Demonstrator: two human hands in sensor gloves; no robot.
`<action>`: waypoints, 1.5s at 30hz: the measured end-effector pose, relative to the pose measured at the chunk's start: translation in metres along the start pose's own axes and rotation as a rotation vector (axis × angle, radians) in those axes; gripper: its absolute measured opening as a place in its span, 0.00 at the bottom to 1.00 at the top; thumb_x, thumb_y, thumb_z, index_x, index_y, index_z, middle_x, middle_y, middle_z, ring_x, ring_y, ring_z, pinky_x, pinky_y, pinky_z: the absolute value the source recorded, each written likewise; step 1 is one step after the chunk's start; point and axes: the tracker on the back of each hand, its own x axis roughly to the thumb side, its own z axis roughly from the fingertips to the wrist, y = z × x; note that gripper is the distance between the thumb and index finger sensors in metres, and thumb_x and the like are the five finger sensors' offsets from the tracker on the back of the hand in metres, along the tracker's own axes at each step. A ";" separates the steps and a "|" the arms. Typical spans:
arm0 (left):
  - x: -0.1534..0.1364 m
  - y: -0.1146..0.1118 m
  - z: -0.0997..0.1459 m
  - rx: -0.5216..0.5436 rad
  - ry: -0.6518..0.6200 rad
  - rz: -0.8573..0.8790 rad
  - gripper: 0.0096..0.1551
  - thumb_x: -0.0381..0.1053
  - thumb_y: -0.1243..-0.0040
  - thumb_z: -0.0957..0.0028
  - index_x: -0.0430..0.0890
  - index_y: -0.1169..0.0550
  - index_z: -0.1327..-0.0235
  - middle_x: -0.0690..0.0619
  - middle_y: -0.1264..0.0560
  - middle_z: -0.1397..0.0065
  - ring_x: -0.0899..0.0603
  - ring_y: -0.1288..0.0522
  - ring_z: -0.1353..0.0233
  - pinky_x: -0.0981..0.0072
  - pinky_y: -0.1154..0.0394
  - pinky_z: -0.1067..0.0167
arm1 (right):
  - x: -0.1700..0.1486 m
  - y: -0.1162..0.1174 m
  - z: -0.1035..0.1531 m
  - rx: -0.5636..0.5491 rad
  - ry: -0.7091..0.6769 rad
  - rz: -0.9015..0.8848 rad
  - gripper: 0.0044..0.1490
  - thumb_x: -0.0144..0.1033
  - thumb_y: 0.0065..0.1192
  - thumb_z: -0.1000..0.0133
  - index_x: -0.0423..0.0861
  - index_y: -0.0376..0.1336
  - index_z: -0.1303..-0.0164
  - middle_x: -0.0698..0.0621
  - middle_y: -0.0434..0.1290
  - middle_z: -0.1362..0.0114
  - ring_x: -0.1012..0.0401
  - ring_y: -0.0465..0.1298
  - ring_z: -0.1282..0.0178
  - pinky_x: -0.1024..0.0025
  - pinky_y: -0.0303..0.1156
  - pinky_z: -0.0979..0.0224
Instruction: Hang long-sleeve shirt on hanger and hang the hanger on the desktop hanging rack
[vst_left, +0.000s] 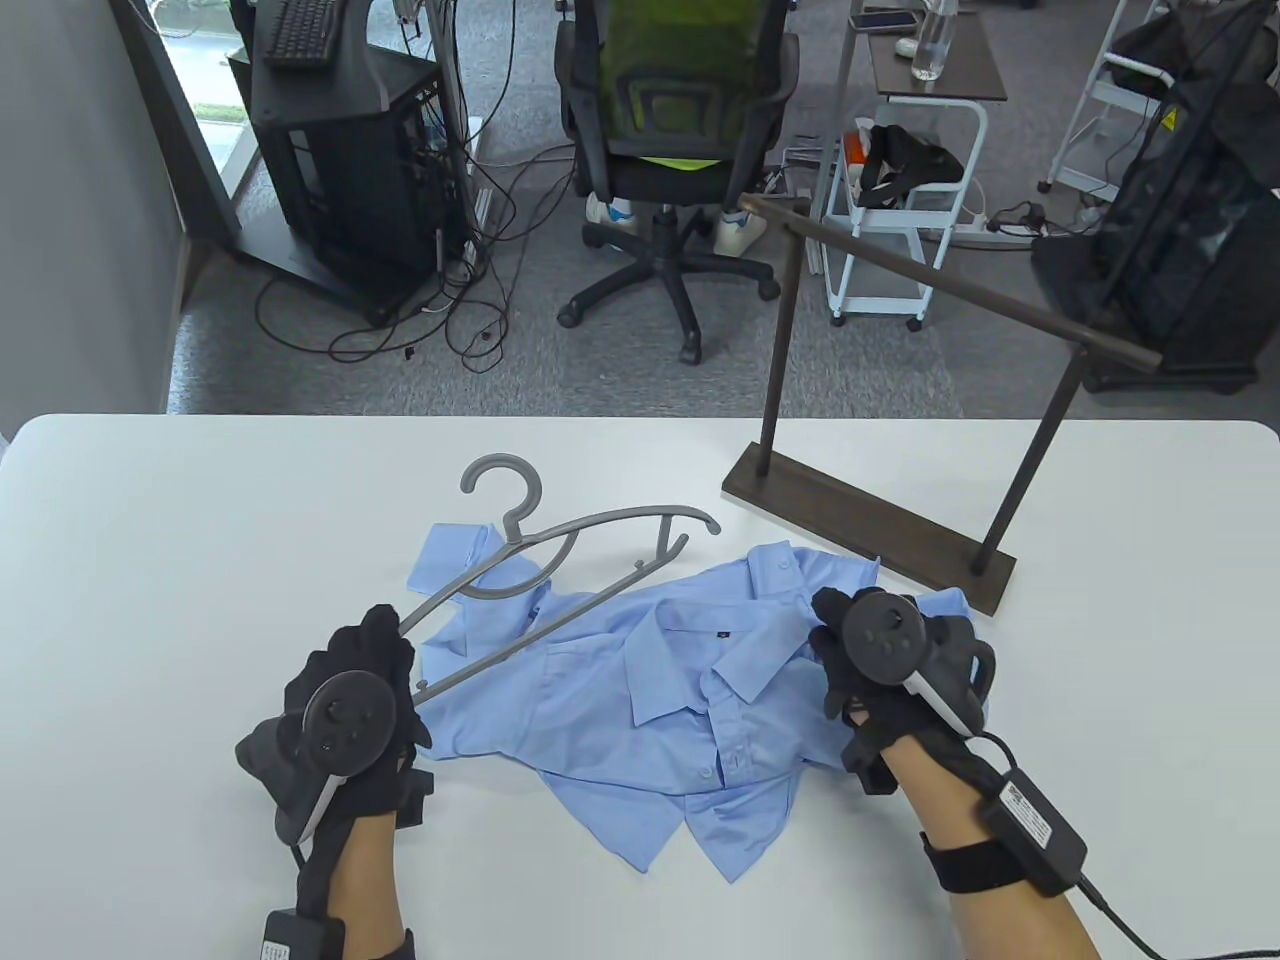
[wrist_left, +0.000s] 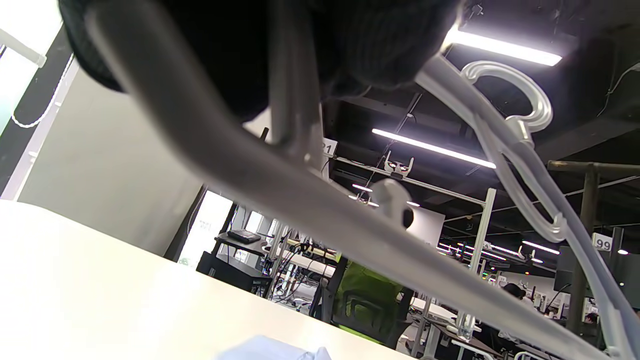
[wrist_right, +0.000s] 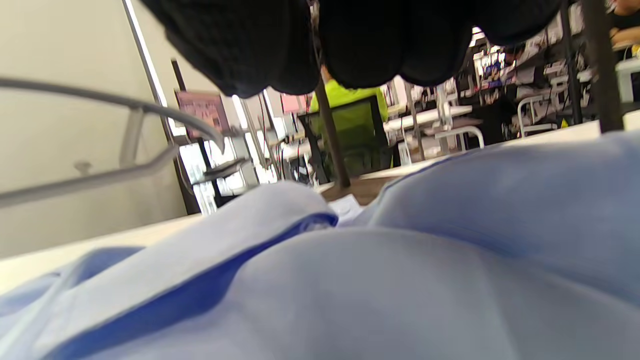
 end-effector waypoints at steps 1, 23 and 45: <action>-0.001 0.000 0.003 0.004 0.001 0.004 0.27 0.51 0.38 0.51 0.48 0.23 0.37 0.45 0.19 0.46 0.39 0.17 0.57 0.34 0.28 0.40 | 0.002 0.002 -0.006 0.047 -0.006 0.020 0.34 0.42 0.71 0.49 0.56 0.68 0.29 0.41 0.72 0.35 0.39 0.71 0.33 0.39 0.66 0.31; -0.021 -0.004 0.016 -0.112 -0.095 0.118 0.27 0.52 0.37 0.52 0.51 0.21 0.37 0.48 0.18 0.45 0.39 0.16 0.51 0.30 0.34 0.35 | 0.020 -0.011 0.008 -0.044 -0.186 0.073 0.24 0.34 0.74 0.53 0.54 0.74 0.44 0.44 0.77 0.40 0.43 0.76 0.36 0.40 0.66 0.31; 0.072 -0.066 0.020 -0.302 -0.266 0.265 0.27 0.53 0.37 0.51 0.54 0.23 0.36 0.50 0.19 0.42 0.41 0.17 0.47 0.31 0.35 0.32 | 0.042 -0.016 0.107 -0.453 -0.412 0.143 0.24 0.36 0.72 0.53 0.57 0.72 0.44 0.47 0.76 0.39 0.45 0.75 0.36 0.41 0.66 0.30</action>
